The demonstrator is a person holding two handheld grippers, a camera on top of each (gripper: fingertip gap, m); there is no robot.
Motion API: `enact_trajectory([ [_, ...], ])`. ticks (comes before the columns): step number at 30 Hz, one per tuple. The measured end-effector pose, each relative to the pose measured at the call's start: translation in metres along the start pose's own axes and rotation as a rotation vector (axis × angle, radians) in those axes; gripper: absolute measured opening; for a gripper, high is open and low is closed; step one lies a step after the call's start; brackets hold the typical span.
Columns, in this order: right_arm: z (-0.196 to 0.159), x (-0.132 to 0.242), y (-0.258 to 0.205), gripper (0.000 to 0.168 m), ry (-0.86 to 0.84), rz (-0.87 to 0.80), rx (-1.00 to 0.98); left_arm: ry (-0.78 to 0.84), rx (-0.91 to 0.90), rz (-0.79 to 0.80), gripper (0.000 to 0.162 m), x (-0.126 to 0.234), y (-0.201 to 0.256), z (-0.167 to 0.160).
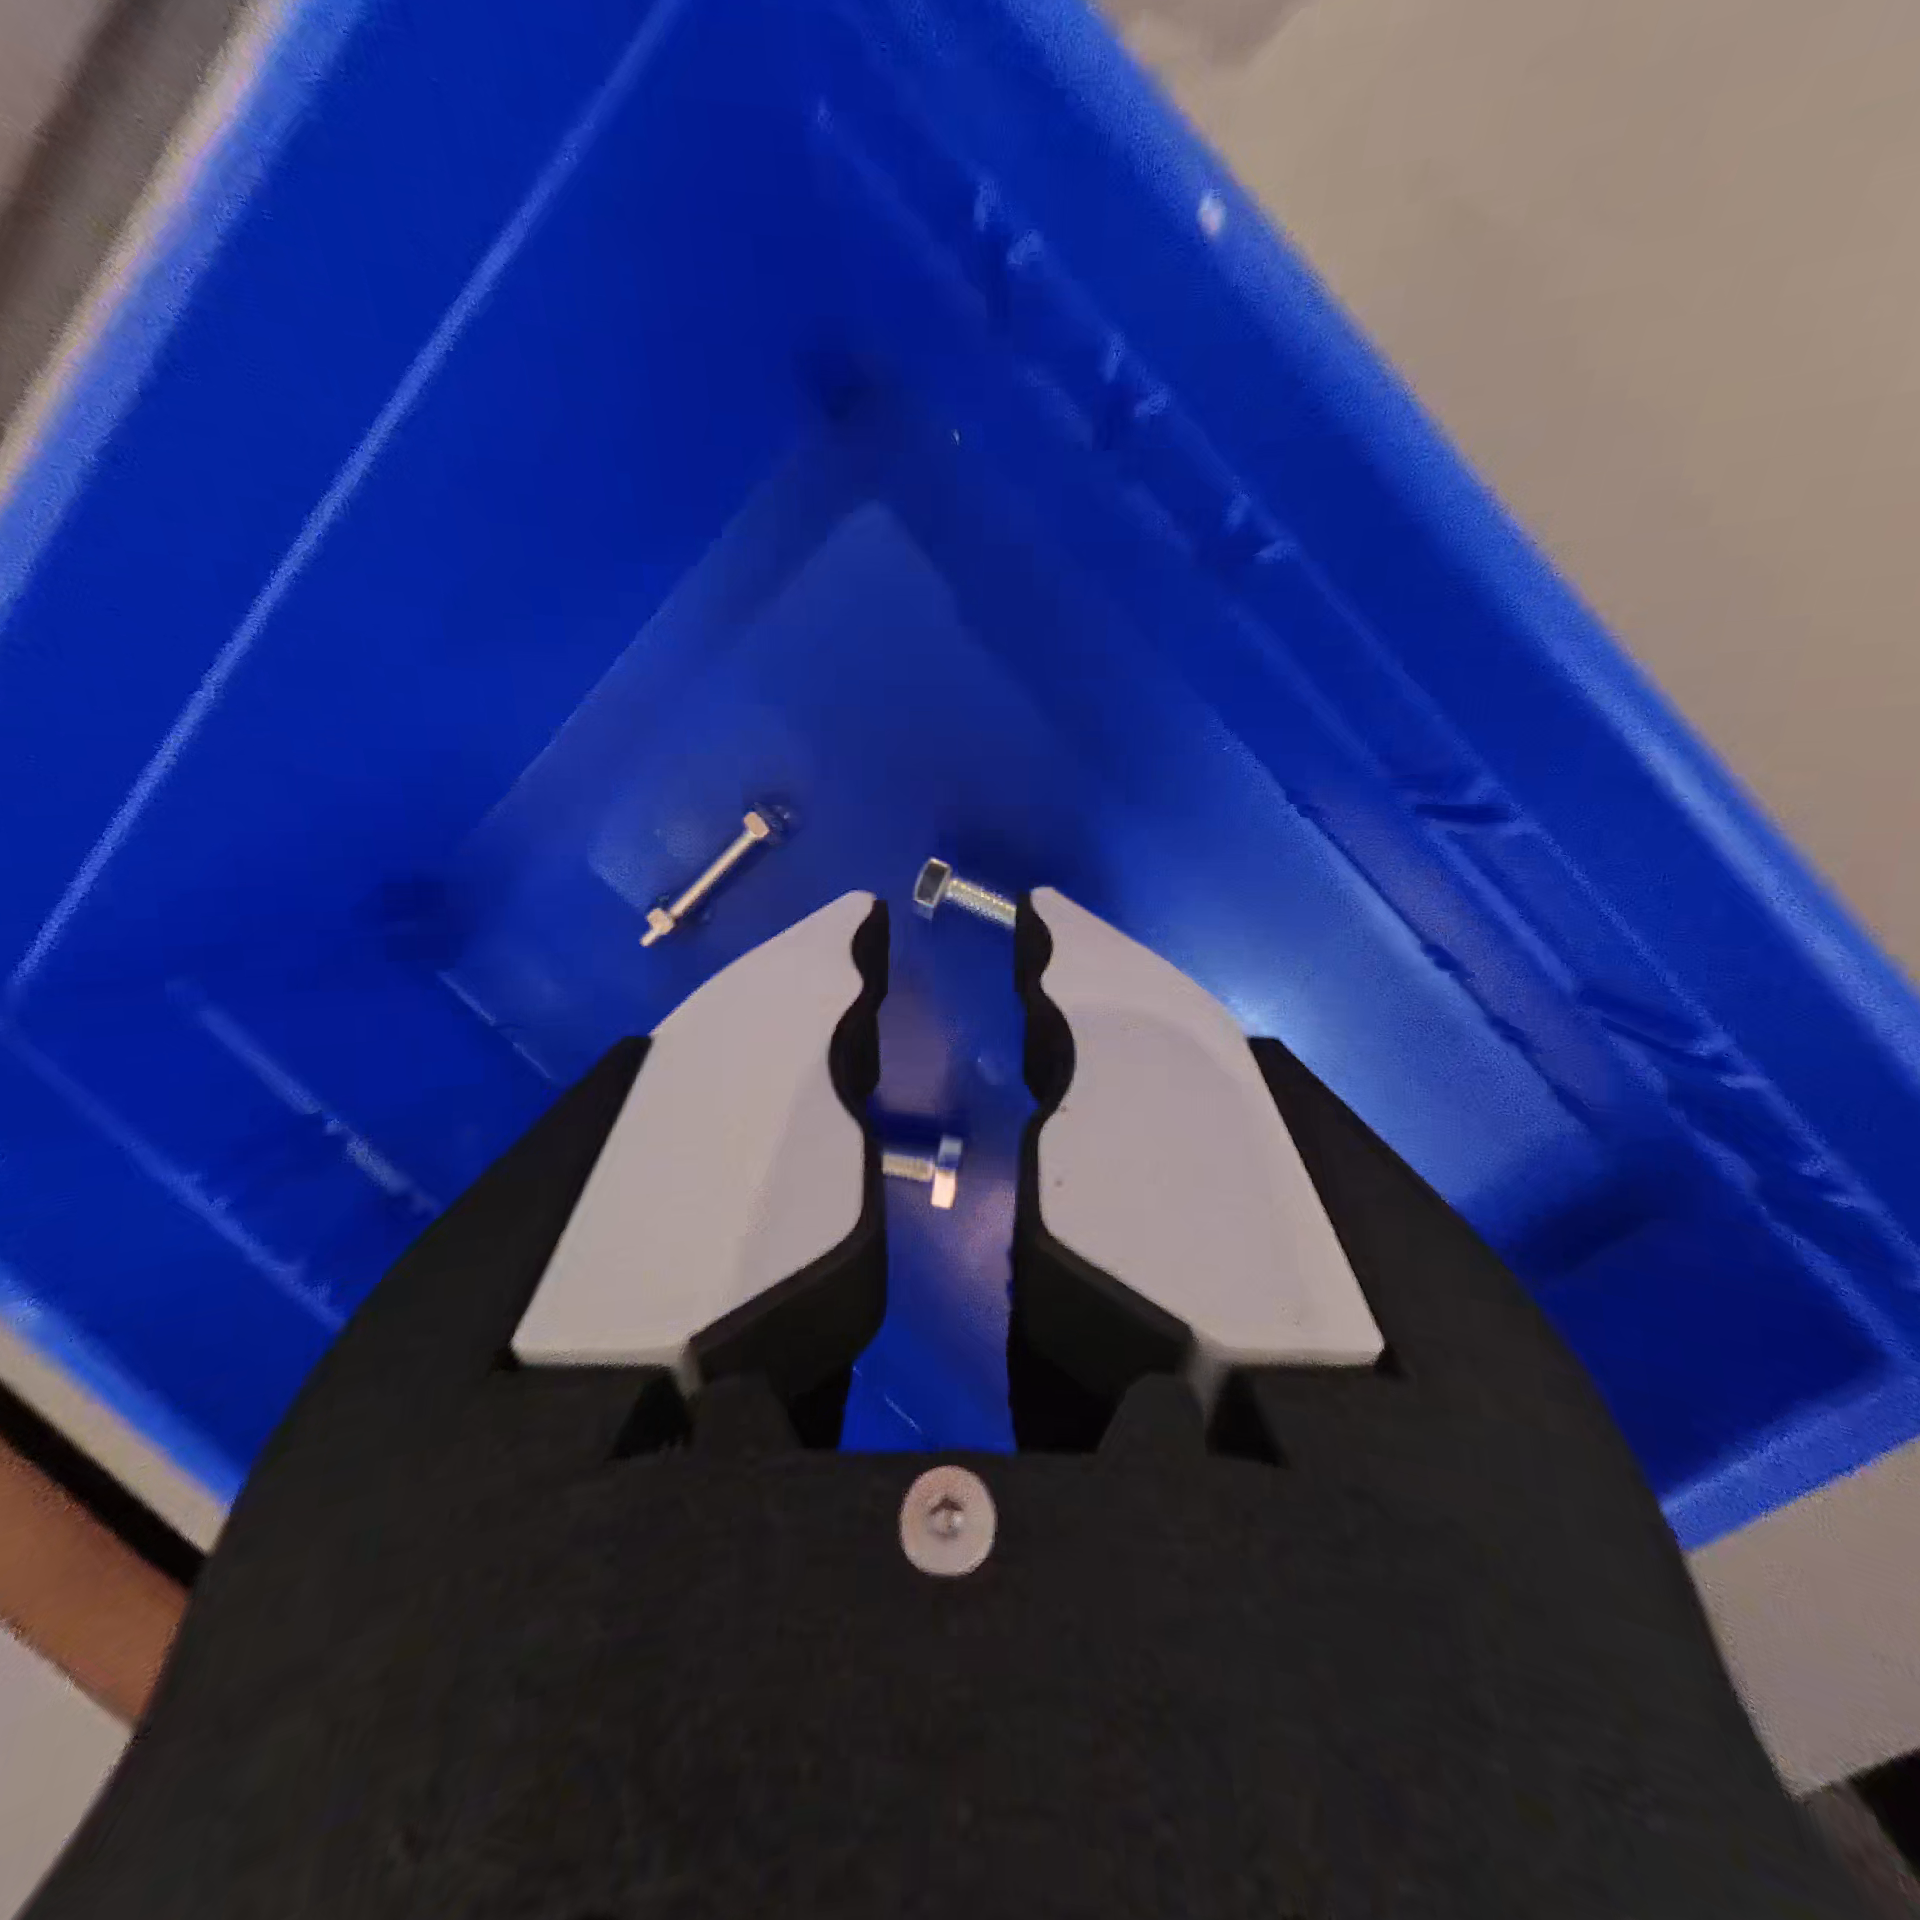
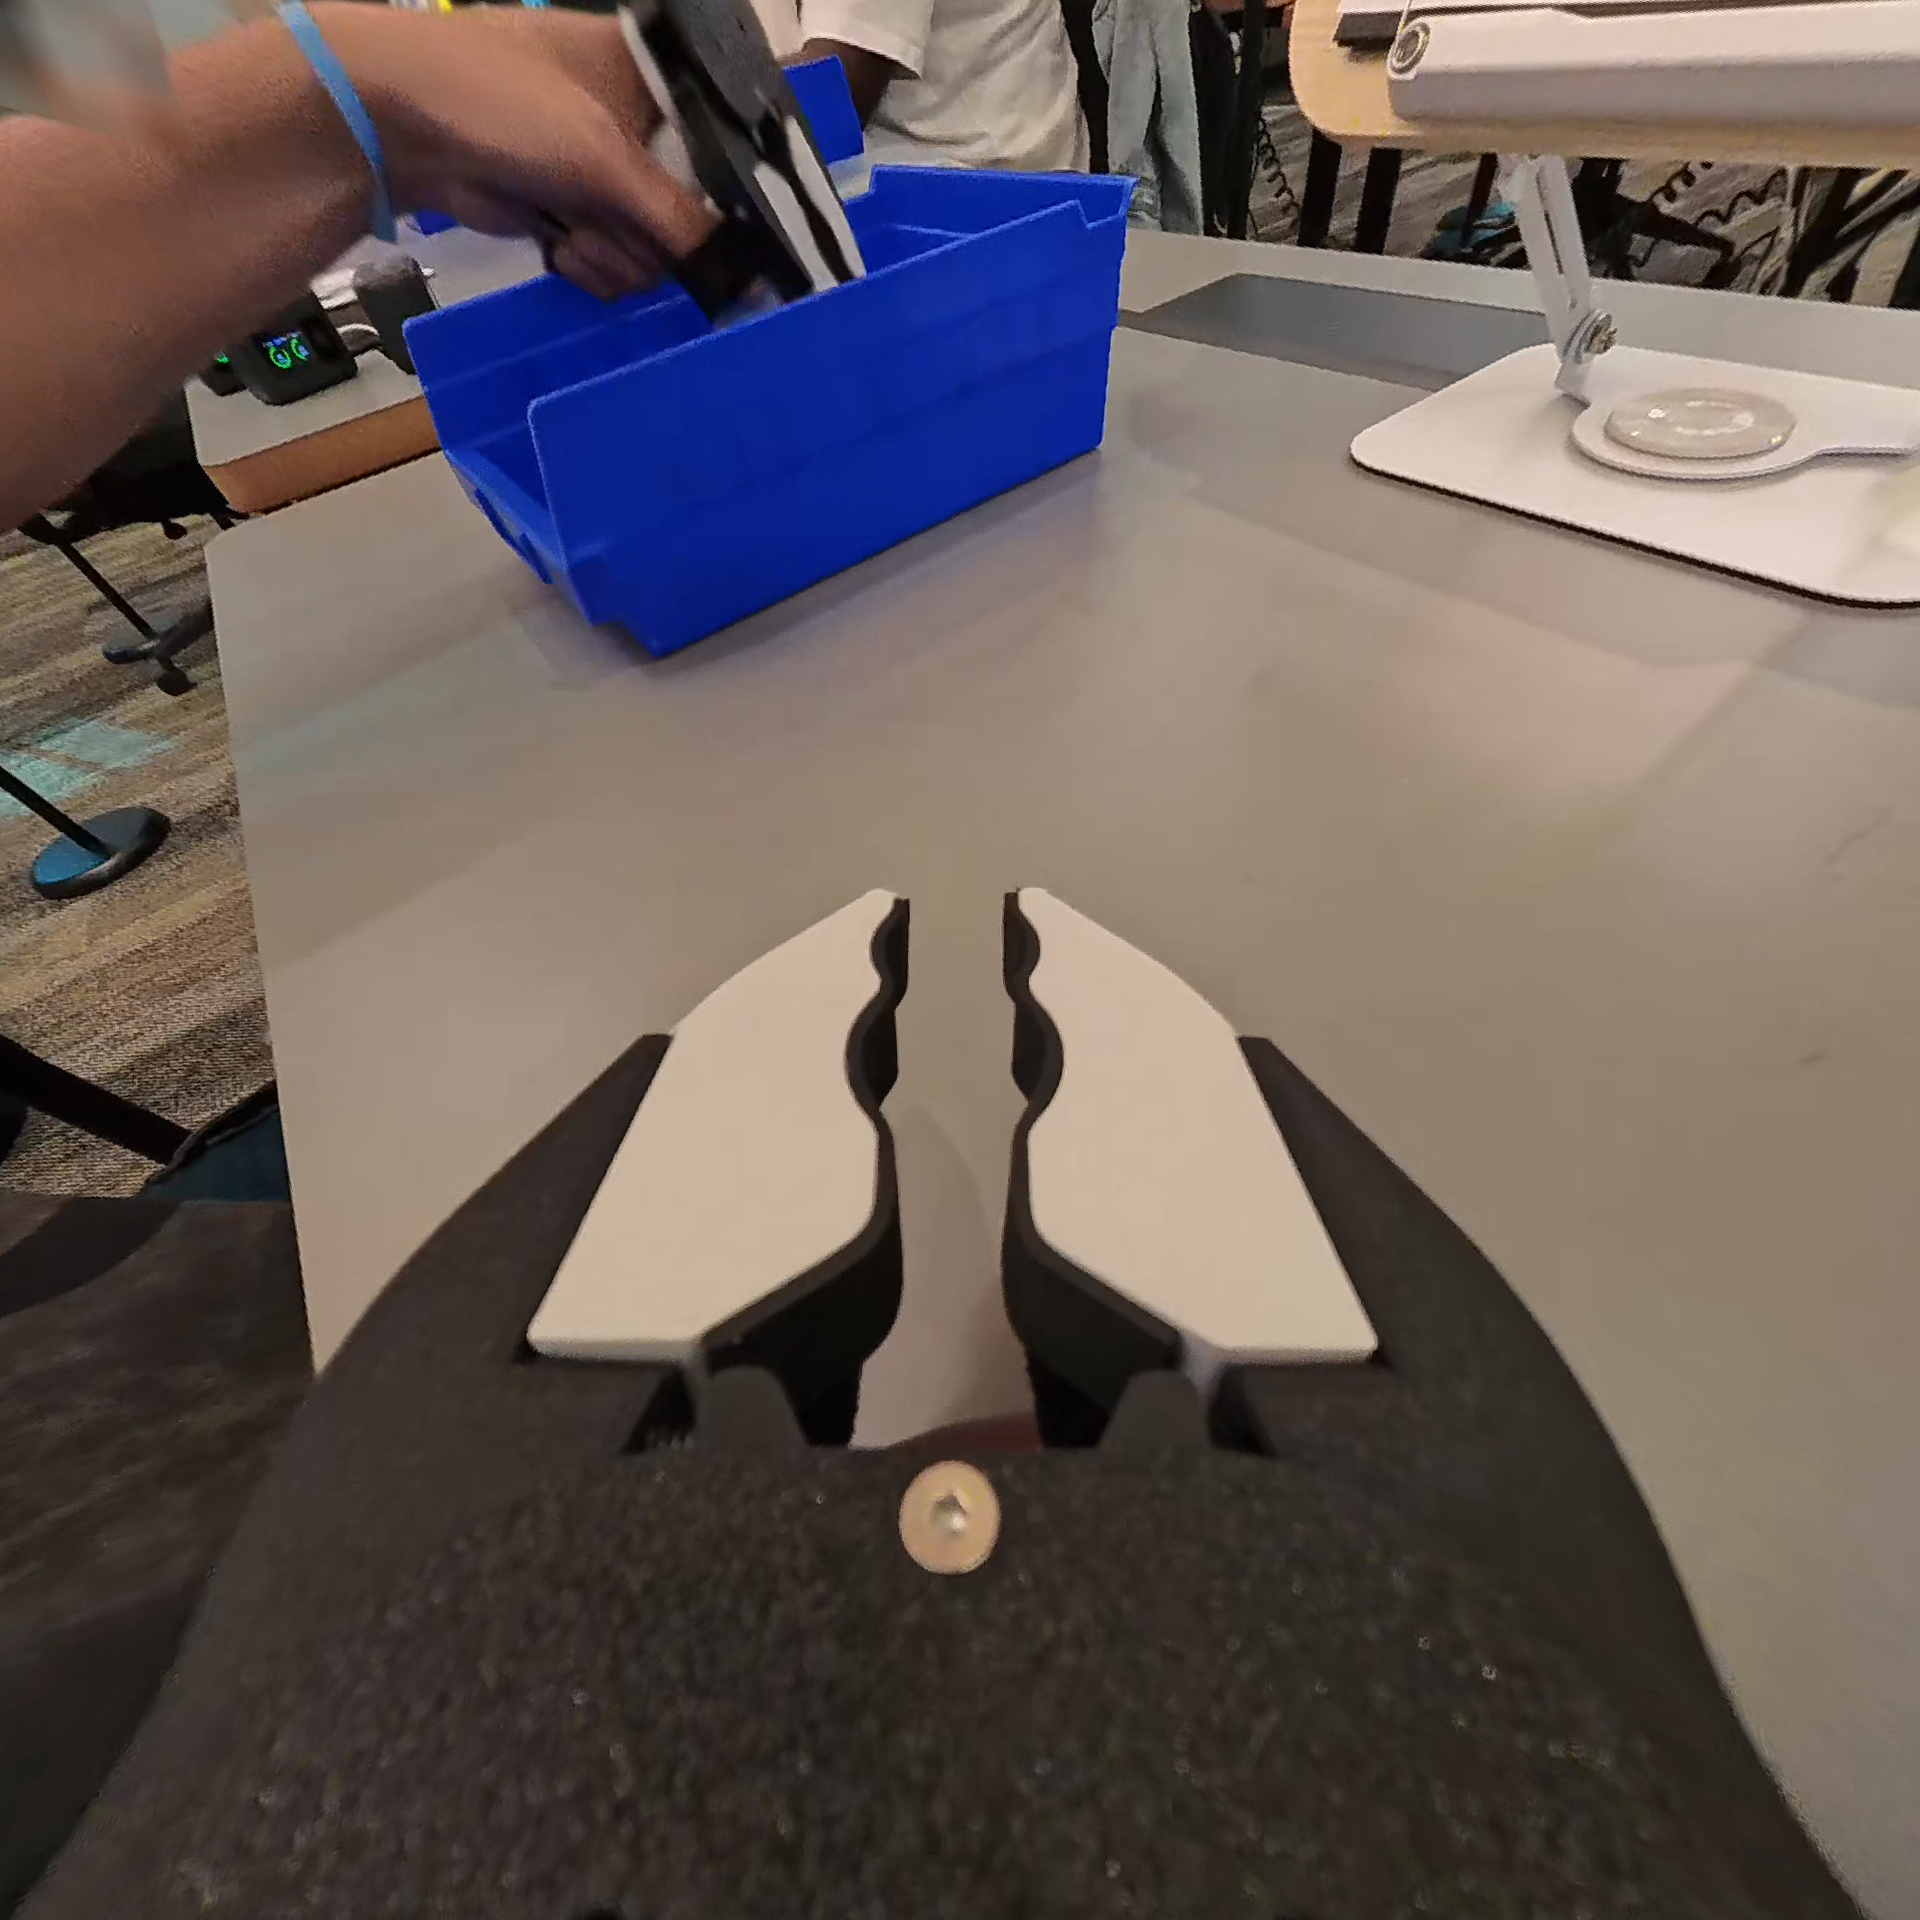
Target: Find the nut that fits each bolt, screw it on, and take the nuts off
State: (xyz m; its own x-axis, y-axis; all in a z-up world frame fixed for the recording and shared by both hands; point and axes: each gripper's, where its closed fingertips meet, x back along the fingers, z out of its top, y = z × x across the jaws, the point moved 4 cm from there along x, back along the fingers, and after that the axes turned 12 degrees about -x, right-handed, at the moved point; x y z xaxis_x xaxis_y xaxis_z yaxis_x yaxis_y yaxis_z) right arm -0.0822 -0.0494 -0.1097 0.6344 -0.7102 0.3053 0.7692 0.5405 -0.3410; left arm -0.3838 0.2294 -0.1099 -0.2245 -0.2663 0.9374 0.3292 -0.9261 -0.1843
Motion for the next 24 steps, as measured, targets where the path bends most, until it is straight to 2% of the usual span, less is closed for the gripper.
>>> enact_trajectory([
  [5,-0.002,0.002,0.0,0.016,-0.004,0.004,-0.01,-0.034,0.012,-0.051,0.026,-0.027,-0.007,-0.01],
  [8,-0.002,0.002,0.0,0.016,-0.01,0.001,-0.01,0.014,0.027,-0.09,0.011,-0.033,-0.001,-0.008],
  [14,-0.002,0.001,-0.005,0.015,-0.02,0.003,0.0,-0.012,0.056,-0.016,0.006,-0.023,0.002,-0.017],
  [18,0.007,0.003,-0.013,0.015,-0.002,0.013,0.011,0.136,0.133,0.049,0.006,0.011,0.014,-0.011],
  [20,0.017,0.003,-0.02,0.015,0.012,0.036,0.015,0.274,0.198,0.104,0.006,0.041,0.025,0.0],
  [24,0.046,-0.008,-0.04,0.02,0.033,0.102,-0.006,0.567,0.26,0.191,0.006,0.107,0.076,0.035],
])
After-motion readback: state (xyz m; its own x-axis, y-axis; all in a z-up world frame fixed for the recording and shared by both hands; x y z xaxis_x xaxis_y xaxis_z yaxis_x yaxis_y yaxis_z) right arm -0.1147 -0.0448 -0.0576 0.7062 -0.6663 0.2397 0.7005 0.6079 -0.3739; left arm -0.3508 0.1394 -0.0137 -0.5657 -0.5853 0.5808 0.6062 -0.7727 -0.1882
